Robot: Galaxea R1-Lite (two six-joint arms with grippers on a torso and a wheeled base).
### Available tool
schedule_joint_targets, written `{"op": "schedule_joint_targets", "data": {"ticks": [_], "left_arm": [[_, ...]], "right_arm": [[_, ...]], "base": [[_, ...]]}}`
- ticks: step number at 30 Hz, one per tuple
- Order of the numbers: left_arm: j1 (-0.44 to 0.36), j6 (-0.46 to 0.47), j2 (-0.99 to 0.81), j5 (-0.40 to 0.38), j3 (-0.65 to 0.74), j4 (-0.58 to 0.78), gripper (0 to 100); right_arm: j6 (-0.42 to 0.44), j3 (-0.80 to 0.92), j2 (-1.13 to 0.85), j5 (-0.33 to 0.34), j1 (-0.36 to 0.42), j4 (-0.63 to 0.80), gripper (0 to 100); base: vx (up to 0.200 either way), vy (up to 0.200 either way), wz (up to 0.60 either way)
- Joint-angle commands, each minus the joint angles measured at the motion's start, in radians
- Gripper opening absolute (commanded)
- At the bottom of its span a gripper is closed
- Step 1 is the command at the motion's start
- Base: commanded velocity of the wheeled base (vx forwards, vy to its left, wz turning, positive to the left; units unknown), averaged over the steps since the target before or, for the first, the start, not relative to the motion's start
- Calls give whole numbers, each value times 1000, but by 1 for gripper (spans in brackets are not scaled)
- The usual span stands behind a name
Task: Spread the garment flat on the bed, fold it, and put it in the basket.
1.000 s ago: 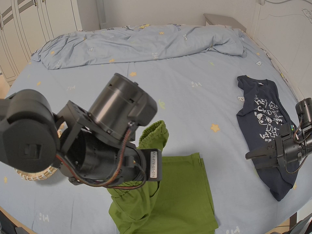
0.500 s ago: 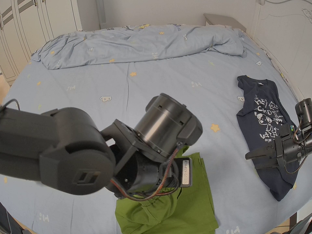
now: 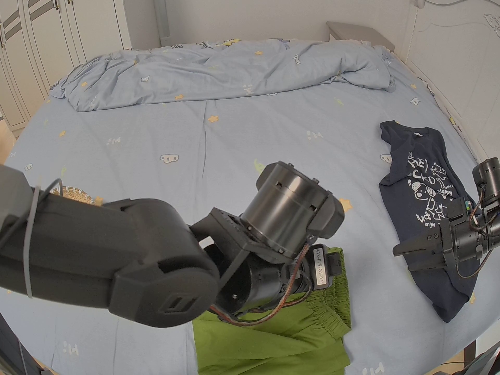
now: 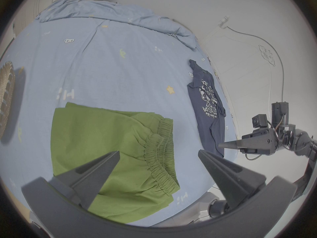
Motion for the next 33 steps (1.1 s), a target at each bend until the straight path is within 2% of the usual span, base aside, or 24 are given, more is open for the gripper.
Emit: {"op": "schedule_joint_targets", "data": {"ticks": [1, 4, 5, 6, 7, 9, 10, 11, 12, 13, 15, 17, 18, 19, 25, 33], "left_arm": [[38, -29, -49, -12, 27, 1, 100], [112, -34, -141, -73, 93, 1, 100], [112, -34, -141, -73, 93, 1, 100], [149, -34, -189, -133, 132, 1, 100], [238, -34, -268, -257, 199, -2, 100], [339, -17, -330, -395, 262, -10, 100], [365, -11, -337, -424, 277, -10, 100], [451, 23, -357, -516, 336, -22, 100], [474, 37, -360, -538, 354, -27, 100], [540, 90, -363, -598, 422, -54, 100], [600, 169, -354, -648, 520, -119, 100], [600, 169, -354, -648, 520, -119, 100], [641, 244, -308, -681, 633, -243, 100], [649, 264, -287, -681, 679, -303, 100], [647, 264, -175, -685, 770, -485, 100], [589, 256, -93, -684, 770, -539, 100]], "right_arm": [[0, -2, 1, 0, 0, 0, 100], [0, -8, -3, 2, 0, 0, 100], [0, -8, -3, 2, 0, 0, 100], [1, -12, -3, 2, 2, 0, 100], [4, -26, -5, 2, 12, -1, 100], [12, -55, -6, 2, 38, 2, 100], [12, -60, -8, 2, 46, 2, 100], [21, -77, -11, 2, 74, 2, 100], [24, -80, -12, 2, 78, 2, 100], [37, -95, -28, 2, 84, -1, 100], [44, -104, -37, 3, 84, -1, 100], [44, -104, -37, 3, 84, -1, 100], [44, -88, -48, 3, 83, -1, 100], [44, -71, -59, 3, 77, -3, 100], [44, -43, -120, 3, 46, -1, 100], [44, -43, -132, 3, 55, -1, 100]], "base": [[0, 0, 0], [0, 0, 0], [0, 0, 0], [0, 0, 0], [0, 0, 0], [0, 0, 0], [0, 0, 0], [0, 0, 0], [0, 0, 0], [0, 0, 0], [0, 0, 0], [0, 0, 0], [0, 0, 0], [0, 0, 0], [0, 0, 0], [0, 0, 0]]}}
